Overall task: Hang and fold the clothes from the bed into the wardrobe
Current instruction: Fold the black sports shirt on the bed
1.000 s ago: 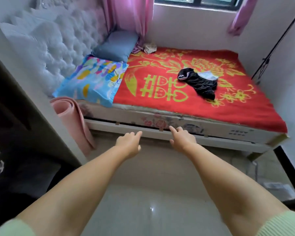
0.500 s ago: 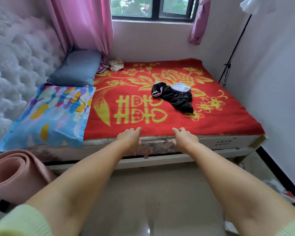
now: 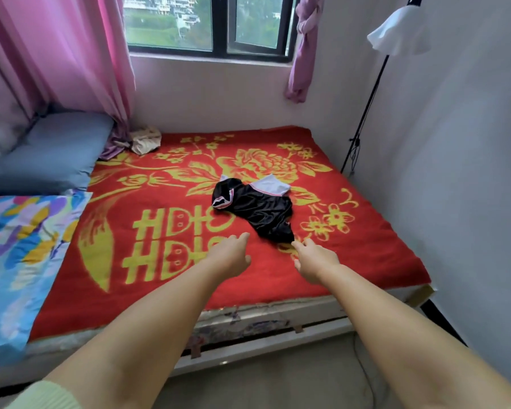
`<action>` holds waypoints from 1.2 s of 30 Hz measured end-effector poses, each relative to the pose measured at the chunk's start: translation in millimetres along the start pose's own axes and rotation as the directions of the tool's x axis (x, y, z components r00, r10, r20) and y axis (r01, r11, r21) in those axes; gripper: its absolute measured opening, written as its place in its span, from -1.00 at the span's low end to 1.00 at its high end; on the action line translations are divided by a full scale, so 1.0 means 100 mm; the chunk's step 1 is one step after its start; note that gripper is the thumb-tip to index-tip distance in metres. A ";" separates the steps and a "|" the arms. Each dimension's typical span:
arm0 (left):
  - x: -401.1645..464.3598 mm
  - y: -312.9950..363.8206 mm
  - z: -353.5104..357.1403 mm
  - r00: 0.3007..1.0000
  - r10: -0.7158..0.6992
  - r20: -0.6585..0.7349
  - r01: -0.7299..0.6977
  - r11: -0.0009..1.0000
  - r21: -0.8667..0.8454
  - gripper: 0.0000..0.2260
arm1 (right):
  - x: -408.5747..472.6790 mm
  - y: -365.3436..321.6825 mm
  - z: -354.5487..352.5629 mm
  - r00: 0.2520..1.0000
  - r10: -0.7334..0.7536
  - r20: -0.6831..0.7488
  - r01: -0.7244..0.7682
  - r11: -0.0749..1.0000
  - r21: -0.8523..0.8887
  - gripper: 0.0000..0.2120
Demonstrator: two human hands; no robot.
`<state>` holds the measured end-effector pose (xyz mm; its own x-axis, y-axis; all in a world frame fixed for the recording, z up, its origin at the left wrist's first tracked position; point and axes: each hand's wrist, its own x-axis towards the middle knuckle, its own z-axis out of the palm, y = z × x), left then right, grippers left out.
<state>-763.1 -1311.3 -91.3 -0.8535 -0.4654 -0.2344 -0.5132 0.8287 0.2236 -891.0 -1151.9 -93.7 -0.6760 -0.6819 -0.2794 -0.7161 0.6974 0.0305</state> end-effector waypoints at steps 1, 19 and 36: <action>0.19 0.07 -0.03 1.000 -0.013 -0.002 0.013 1.000 0.001 -0.47 | 0.17 0.16 -0.05 1.000 0.007 0.004 -0.007 1.000 -0.001 -0.60; 3.11 -0.18 -0.06 0.986 -0.109 0.126 0.108 0.994 0.019 -0.48 | 2.93 1.00 -0.21 0.990 0.035 0.137 -0.038 0.999 0.017 -0.57; 5.48 -1.35 1.23 0.945 -0.321 0.068 0.314 0.945 0.095 -0.39 | 5.73 0.70 1.24 0.954 -0.253 0.159 0.235 0.964 0.126 -0.51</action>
<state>-1150.5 -1639.4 -366.5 -0.6357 -0.6840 -0.3579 -0.7441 0.6663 0.0482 -1307.3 -1466.5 -370.7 -0.4362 -0.7920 -0.4272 -0.8269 0.5401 -0.1570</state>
